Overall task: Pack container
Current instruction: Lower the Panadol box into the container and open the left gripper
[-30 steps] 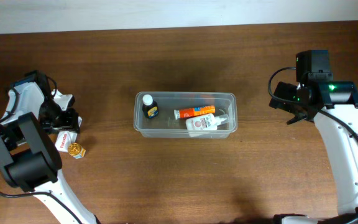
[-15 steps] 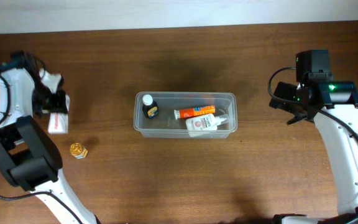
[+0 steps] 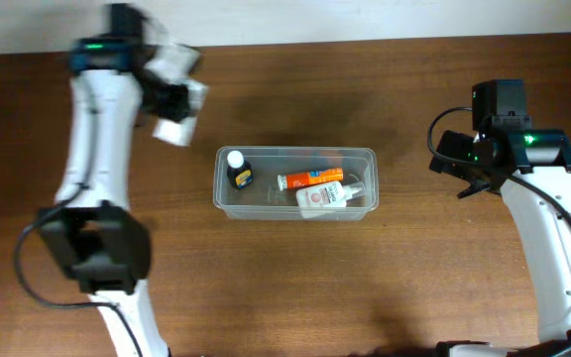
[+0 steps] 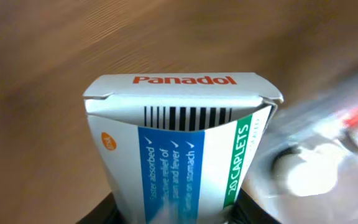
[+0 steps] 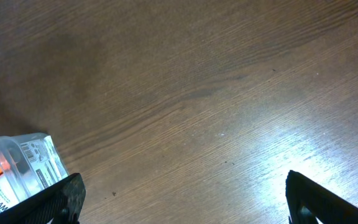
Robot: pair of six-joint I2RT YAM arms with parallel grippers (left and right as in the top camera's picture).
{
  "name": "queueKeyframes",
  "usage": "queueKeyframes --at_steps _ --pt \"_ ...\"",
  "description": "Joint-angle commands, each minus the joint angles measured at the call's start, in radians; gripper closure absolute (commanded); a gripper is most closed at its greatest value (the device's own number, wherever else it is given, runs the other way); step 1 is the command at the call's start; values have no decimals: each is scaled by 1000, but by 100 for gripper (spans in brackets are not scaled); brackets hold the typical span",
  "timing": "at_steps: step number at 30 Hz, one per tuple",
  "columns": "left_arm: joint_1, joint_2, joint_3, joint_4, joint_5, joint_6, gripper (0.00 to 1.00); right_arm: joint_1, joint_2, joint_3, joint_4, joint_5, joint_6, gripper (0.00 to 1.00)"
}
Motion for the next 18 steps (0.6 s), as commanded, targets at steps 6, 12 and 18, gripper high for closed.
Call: queueKeyframes --at_steps 6,12,18 --pt "-281 -26 14 -2 25 259 69 -4 3 12 0 9 -9 5" --pt "-374 -26 3 -12 23 258 69 -4 3 12 0 10 -9 5" --pt "-387 -26 -86 -86 22 258 69 -4 3 12 0 10 -10 5"
